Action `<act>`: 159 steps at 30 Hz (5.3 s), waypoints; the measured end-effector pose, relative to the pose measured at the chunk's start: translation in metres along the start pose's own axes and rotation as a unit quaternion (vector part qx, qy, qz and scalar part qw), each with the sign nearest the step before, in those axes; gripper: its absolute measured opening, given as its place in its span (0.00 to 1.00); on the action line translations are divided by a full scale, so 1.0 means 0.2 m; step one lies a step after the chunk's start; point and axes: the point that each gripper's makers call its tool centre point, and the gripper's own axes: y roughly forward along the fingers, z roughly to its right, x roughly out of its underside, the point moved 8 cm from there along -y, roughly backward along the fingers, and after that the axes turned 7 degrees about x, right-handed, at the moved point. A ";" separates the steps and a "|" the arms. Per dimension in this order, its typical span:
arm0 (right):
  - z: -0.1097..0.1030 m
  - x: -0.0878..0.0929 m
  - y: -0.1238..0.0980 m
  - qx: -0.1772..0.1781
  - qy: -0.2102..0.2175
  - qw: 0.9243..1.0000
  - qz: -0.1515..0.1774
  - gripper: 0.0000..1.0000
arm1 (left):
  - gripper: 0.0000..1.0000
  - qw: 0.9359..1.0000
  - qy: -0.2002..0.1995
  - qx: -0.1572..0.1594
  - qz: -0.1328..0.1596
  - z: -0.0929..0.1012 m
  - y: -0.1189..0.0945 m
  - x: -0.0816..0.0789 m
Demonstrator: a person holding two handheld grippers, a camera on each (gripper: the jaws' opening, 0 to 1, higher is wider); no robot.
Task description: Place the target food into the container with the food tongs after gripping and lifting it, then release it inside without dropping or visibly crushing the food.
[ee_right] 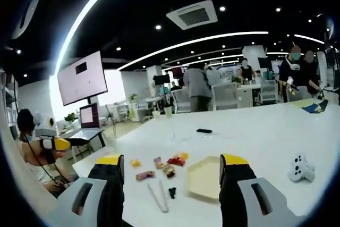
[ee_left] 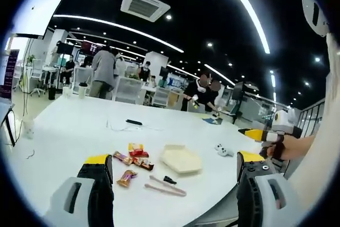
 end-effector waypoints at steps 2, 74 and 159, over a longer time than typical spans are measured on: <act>0.00 0.01 -0.01 0.001 0.005 1.000 -0.007 0.72 | 0.86 1.000 0.011 0.000 -0.004 0.00 0.01 0.00; -0.10 0.16 -0.20 0.059 0.006 0.997 -0.055 0.61 | 0.45 0.945 0.097 0.167 -0.262 -0.17 0.54 0.36; -0.03 0.26 -0.27 0.151 0.000 0.985 -0.079 0.61 | 0.45 0.810 0.308 0.256 -0.429 -0.40 0.91 0.65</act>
